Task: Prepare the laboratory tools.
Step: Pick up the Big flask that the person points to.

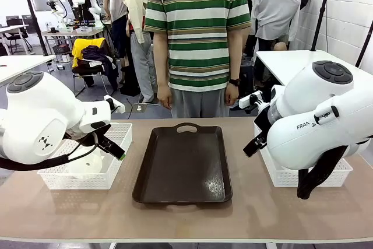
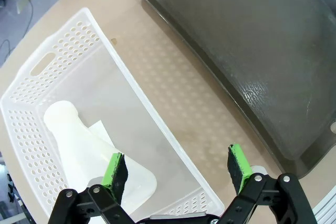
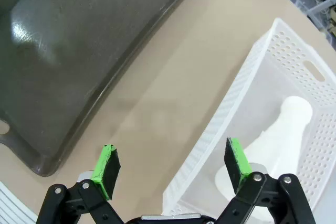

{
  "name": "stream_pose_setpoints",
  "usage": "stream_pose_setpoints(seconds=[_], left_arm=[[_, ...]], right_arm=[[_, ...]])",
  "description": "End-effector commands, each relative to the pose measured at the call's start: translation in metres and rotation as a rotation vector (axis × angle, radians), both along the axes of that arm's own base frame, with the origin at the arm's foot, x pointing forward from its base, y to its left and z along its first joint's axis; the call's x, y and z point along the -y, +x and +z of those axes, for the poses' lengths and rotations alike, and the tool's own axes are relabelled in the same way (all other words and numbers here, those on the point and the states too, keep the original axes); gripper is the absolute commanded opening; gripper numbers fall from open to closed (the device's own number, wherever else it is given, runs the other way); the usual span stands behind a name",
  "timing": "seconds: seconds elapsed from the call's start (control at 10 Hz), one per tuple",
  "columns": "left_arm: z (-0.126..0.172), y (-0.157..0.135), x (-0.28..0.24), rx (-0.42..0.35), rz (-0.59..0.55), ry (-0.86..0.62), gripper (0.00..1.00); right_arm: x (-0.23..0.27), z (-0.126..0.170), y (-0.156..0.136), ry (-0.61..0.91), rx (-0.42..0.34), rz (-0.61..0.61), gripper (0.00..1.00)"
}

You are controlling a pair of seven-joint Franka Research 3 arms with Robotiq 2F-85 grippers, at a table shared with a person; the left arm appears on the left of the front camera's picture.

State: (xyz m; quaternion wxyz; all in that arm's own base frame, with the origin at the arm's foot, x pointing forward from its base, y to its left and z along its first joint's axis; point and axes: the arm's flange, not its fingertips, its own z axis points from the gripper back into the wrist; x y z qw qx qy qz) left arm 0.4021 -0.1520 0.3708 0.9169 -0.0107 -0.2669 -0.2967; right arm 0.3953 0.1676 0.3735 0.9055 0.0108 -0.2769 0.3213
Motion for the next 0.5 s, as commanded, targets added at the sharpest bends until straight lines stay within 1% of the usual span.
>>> stream_pose_setpoints(seconds=[0.0, 0.4], left_arm=[[0.0002, 0.0005, -0.0013, 0.0, 0.003, -0.001, 1.0], [0.0002, 0.0005, -0.0013, 0.0, 0.003, -0.001, 1.0]], right_arm=[[-0.0001, 0.0, 0.0, 0.0, 0.0, 0.0, 1.0], [-0.0001, 0.0, 0.0, 0.0, 0.0, 0.0, 1.0]])
